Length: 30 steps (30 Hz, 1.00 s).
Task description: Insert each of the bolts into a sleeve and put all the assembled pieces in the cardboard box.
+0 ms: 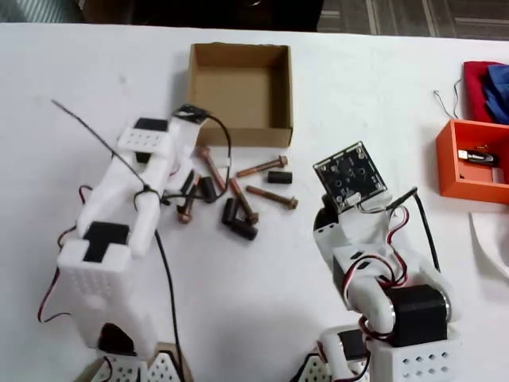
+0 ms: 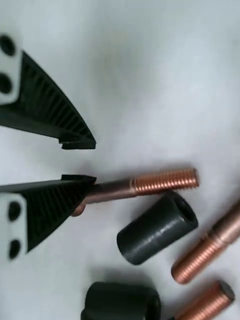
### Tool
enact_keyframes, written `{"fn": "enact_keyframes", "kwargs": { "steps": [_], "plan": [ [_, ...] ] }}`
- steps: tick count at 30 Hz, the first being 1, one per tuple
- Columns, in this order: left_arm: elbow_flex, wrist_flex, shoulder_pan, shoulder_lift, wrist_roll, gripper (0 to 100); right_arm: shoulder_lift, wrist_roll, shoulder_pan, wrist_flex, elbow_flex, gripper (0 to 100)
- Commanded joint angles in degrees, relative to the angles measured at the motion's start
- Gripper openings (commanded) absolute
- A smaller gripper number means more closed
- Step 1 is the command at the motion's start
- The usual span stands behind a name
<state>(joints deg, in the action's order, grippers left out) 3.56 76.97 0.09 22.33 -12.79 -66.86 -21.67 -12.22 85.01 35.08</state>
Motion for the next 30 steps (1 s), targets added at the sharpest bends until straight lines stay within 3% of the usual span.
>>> {"fn": "enact_keyframes", "kwargs": {
  "steps": [1, 11, 23, 28, 30],
  "plan": [
    [-4.2, 1.4, 1.9, -0.3, 0.1, 12, -1.2, 0.1, 0.3, 0.2, -0.3, 2.1],
    [-8.1, 6.0, 2.1, 0.2, 0.2, 17, -1.2, 0.1, 0.3, 1.3, -0.3, 2.1],
    [-3.8, -0.2, 3.2, 5.4, 0.2, 17, -1.2, 0.1, 0.3, 1.3, -0.3, 2.1],
    [-3.8, 0.2, 2.9, 7.8, -0.4, 1, -1.2, 0.1, 0.3, 1.3, -0.3, 2.1],
    [-3.8, 0.3, 2.2, 7.7, -0.4, 4, -1.2, 0.1, 0.3, 1.3, -0.3, 2.1]
  ]
}}
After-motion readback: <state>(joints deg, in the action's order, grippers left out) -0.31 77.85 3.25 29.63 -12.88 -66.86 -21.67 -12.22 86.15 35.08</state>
